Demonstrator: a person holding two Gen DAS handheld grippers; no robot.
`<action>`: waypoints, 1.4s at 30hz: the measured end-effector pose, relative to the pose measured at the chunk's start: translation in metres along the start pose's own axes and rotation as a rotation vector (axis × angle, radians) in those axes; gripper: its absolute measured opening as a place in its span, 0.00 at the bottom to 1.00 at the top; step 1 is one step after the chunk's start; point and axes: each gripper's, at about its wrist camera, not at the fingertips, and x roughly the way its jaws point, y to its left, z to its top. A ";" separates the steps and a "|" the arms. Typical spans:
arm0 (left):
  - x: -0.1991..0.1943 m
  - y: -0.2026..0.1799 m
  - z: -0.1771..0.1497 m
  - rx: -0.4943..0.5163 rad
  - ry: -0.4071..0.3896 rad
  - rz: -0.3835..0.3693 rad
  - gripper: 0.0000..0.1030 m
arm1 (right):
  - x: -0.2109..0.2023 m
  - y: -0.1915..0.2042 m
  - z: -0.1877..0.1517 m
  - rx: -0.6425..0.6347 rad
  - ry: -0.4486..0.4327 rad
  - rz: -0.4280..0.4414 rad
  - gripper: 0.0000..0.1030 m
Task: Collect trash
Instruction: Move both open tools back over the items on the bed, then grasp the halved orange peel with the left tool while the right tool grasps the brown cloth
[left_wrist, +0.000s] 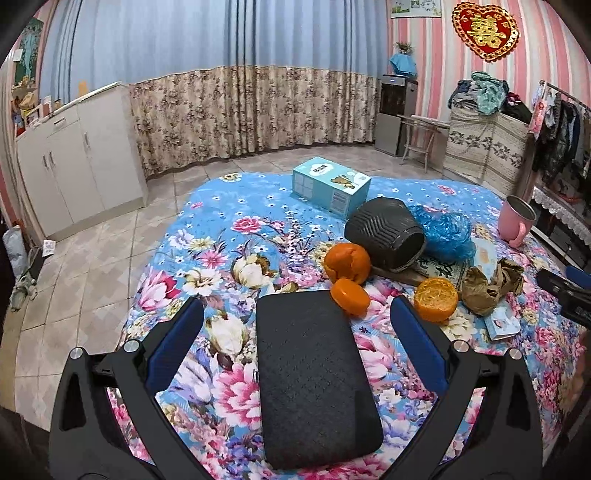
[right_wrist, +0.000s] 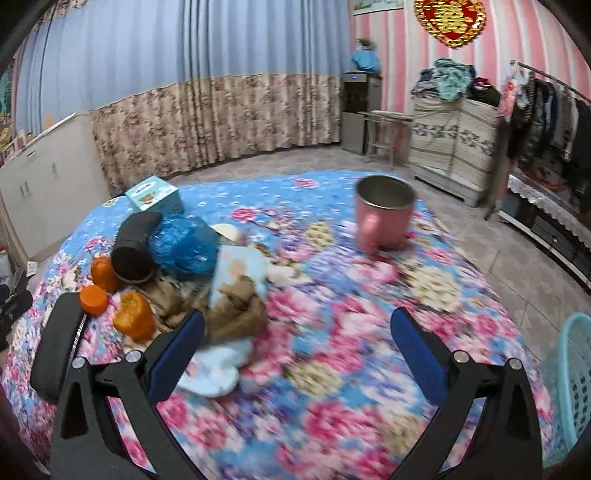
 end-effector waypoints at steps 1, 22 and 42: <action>0.001 0.001 0.000 0.002 -0.005 0.001 0.95 | 0.006 0.004 0.002 -0.003 0.005 0.006 0.95; 0.024 -0.065 -0.007 0.034 0.053 -0.130 0.95 | 0.015 -0.029 0.002 0.049 0.056 0.111 0.37; 0.098 -0.122 -0.012 0.066 0.244 -0.232 0.46 | -0.031 -0.117 -0.030 0.182 0.024 -0.013 0.37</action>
